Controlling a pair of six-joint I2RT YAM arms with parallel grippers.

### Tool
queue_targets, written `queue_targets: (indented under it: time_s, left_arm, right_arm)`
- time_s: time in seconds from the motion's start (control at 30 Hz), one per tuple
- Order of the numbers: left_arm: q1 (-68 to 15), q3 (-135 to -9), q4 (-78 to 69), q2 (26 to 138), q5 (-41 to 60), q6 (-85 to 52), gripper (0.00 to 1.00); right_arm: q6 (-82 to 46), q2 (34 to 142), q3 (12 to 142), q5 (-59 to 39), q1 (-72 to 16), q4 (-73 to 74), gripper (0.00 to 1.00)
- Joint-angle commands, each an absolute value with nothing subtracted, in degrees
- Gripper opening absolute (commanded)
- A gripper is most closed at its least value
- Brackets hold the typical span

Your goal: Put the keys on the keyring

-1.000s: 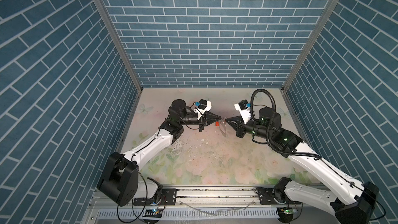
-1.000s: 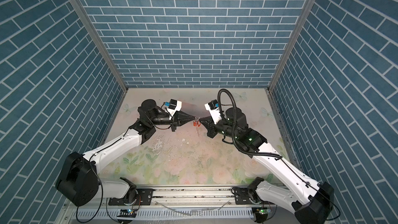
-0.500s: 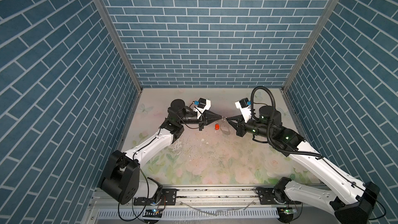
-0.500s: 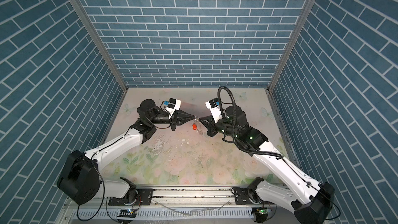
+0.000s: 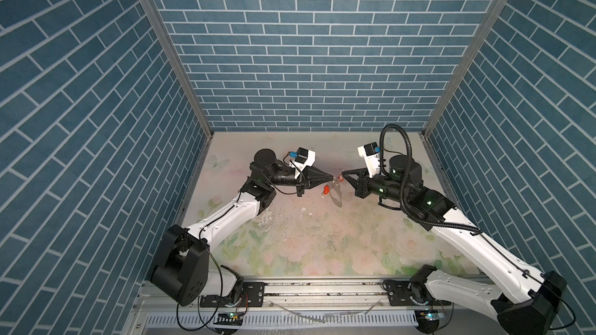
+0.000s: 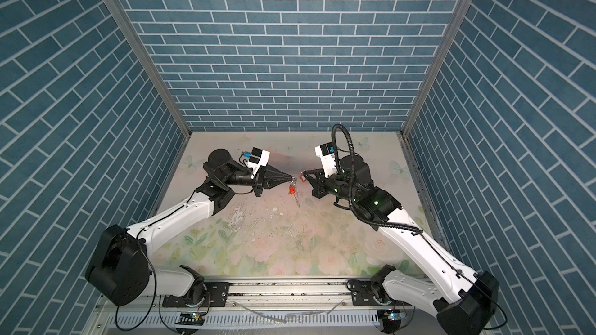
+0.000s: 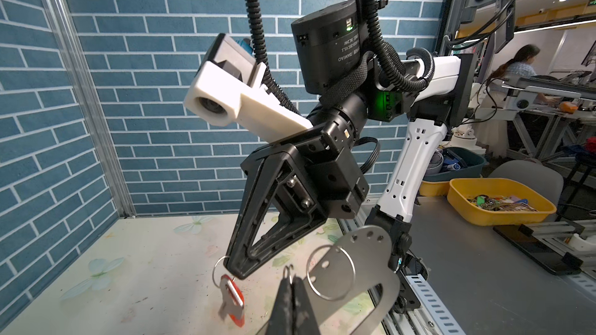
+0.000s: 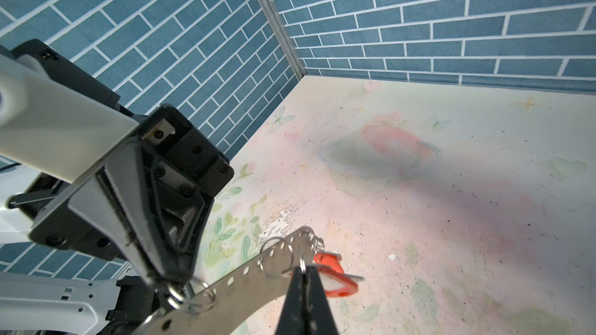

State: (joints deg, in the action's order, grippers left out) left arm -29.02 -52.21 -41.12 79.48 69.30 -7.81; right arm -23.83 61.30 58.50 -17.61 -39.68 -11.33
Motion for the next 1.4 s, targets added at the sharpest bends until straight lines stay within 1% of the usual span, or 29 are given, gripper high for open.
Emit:
queue_targets:
  time_s: [0.0,0.13,0.23,0.3,0.33,0.53,0.83,1.13,1.17,1.23,1.37]
  left_arm:
    - [-28.91,-51.77,-45.8,80.06,70.4,-9.79,0.0]
    - [-28.16,-50.99,-51.32,81.18,71.22,-13.56,0.0]
    - [-27.15,-50.75,-65.52,84.48,72.41,-24.32,0.0]
    - [-26.23,-51.51,-78.99,88.13,73.01,-35.04,0.0]
    - [-25.66,-52.49,-80.5,89.47,73.26,-37.7,0.0]
    - [-25.63,-55.9,-80.55,92.97,74.81,-40.56,0.0]
    - [-24.65,-55.76,-79.98,92.87,67.92,-42.32,0.0]
    - [-24.79,-58.97,-80.51,92.77,67.74,-51.96,0.0]
    - [-24.7,-58.29,-80.27,91.68,66.92,-51.07,0.0]
    - [-24.68,-56.85,-74.62,88.48,64.27,-46.23,0.0]
    - [-25.69,-54.28,-50.16,78.79,54.27,-26.88,0.0]
  right_arm:
    - [-25.65,61.39,60.94,-19.34,-39.59,-9.09,0.0]
    - [-23.95,60.6,60.46,-20.86,-39.55,-9.14,0.0]
    - [-22.99,60.13,60.38,-22.6,-39.58,-9.4,0.0]
    - [-22.41,59.88,60.39,-23.14,-39.59,-9.59,0.0]
    - [-22.13,59.78,60.36,-23.19,-39.56,-9.73,0.0]
    - [-21.23,59.13,60.33,-23.13,-39.55,-10.12,0.0]
    - [-19.22,59.43,62.08,-18.71,-39.55,-12.93,0.0]
    - [-19.03,60.38,62.95,-19.18,-39.78,-10.9,0.0]
    - [-18.9,60.49,63.05,-18.95,-39.77,-10.9,0.0]
    - [-18.81,60.49,63.15,-18.19,-39.74,-11.02,0.0]
    - [-18.2,60.3,63.98,-16.24,-39.74,-12.34,0.0]
